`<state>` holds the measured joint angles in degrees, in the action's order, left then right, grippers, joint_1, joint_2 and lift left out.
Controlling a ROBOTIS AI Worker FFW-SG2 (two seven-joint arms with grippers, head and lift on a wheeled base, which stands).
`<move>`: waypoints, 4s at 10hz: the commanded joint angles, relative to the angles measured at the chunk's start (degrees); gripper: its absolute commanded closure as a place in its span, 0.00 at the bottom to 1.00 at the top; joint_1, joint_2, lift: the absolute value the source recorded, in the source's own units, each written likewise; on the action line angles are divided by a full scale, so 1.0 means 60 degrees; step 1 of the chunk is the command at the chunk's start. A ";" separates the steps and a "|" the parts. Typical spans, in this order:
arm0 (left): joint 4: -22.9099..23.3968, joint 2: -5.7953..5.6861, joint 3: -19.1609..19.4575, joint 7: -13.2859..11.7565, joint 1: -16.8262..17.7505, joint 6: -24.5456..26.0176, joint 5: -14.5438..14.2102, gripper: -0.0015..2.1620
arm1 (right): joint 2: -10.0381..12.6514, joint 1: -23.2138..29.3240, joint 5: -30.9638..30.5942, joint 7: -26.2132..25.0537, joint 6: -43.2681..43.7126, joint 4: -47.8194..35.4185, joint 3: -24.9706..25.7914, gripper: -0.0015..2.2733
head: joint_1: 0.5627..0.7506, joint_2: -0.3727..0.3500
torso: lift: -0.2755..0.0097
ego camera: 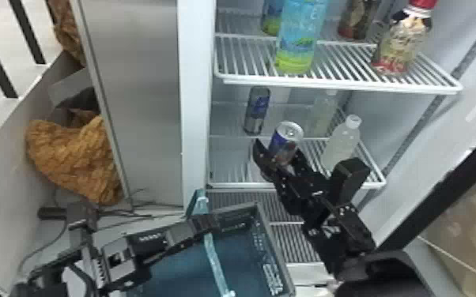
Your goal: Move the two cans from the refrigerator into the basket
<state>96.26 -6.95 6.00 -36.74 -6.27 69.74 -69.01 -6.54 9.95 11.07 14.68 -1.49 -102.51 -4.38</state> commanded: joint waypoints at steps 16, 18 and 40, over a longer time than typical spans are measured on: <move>0.0000 0.0001 0.0048 0.0000 -0.0056 0.0002 0.0000 0.56 | -0.0390 0.2209 0.0860 0.2460 -0.4977 -0.2825 -0.0241 0.56 | 0.70 0.41 | 0.20; 0.0000 0.0001 0.0048 0.0000 -0.0056 0.0002 0.0000 0.56 | -0.0478 0.1904 0.0955 0.2636 -0.5470 -0.2544 -0.0603 0.55 | 0.70 0.45 | 0.20; 0.0000 0.0031 0.0086 0.0000 -0.0080 0.0002 -0.0019 0.56 | 0.0196 0.1201 0.0365 0.0834 -0.1602 -0.1935 0.1396 0.08 | 0.70 0.24 | 0.20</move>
<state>96.26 -6.77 6.51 -36.74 -6.80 69.75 -69.12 -5.43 17.58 13.29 19.69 -11.89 -114.80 3.95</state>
